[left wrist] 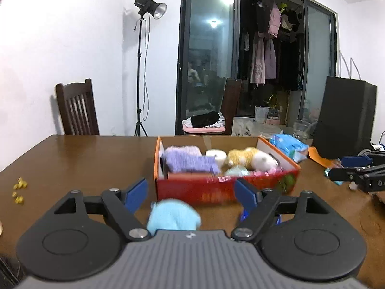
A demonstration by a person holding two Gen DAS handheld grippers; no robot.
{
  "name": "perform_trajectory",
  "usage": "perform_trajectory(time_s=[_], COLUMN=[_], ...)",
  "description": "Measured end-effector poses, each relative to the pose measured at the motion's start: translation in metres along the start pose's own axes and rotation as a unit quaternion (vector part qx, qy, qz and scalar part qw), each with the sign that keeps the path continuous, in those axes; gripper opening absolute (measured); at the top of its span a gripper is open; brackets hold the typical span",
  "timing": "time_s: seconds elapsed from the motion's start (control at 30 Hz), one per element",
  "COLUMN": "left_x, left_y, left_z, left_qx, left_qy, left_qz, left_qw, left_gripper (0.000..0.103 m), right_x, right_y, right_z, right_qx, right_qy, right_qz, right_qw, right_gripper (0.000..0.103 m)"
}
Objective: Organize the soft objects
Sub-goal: 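Grasp the blue tissue pack with both tools and lift it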
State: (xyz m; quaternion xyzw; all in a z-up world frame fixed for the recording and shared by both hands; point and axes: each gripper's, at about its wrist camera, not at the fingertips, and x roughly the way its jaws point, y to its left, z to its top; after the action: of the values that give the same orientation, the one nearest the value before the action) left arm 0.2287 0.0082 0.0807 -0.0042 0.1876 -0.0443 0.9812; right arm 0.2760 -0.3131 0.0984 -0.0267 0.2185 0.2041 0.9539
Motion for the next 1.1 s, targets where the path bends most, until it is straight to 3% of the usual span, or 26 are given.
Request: perform_trajectory(time_s=[0.23, 0.4, 0.5, 0.63, 0.77, 0.97, 1.1], left_x=[-0.041, -0.041, -0.030, 0.008, 0.071, 0.163, 0.191], left_y=[-0.016, -0.015, -0.014, -0.021, -0.030, -0.036, -0.032], left_z=[-0.052, -0.057, -0.056, -0.051, -0.037, -0.026, -0.036], left_qx=[-0.017, -0.015, -0.028, -0.033, -0.037, -0.054, -0.085], left_qy=[0.028, 0.032, 0.035, 0.055, 0.082, 0.136, 0.181], left_qz=[-0.018, -0.017, -0.039, -0.067, -0.112, -0.157, -0.177], left_qw=[0.9993, 0.9992, 0.9983, 0.9957, 0.9896, 0.9767, 0.9635], left_gripper=[0.082, 0.082, 0.082, 0.075, 0.059, 0.050, 0.030], right_x=[-0.045, -0.046, -0.040, -0.013, 0.024, 0.083, 0.116], right_y=[0.029, 0.033, 0.030, 0.025, 0.018, 0.000, -0.013], right_z=[-0.066, -0.080, -0.080, -0.084, -0.082, -0.072, -0.072], right_qx=[0.043, 0.052, 0.069, 0.102, 0.134, 0.202, 0.243], right_qy=[0.018, 0.033, 0.030, 0.047, 0.060, 0.059, 0.068], right_qz=[0.025, 0.017, 0.025, 0.039, 0.043, 0.052, 0.057], right_qw=[0.999, 0.998, 0.997, 0.993, 0.988, 0.976, 0.966], right_gripper=[0.069, 0.069, 0.069, 0.068, 0.054, 0.040, 0.030])
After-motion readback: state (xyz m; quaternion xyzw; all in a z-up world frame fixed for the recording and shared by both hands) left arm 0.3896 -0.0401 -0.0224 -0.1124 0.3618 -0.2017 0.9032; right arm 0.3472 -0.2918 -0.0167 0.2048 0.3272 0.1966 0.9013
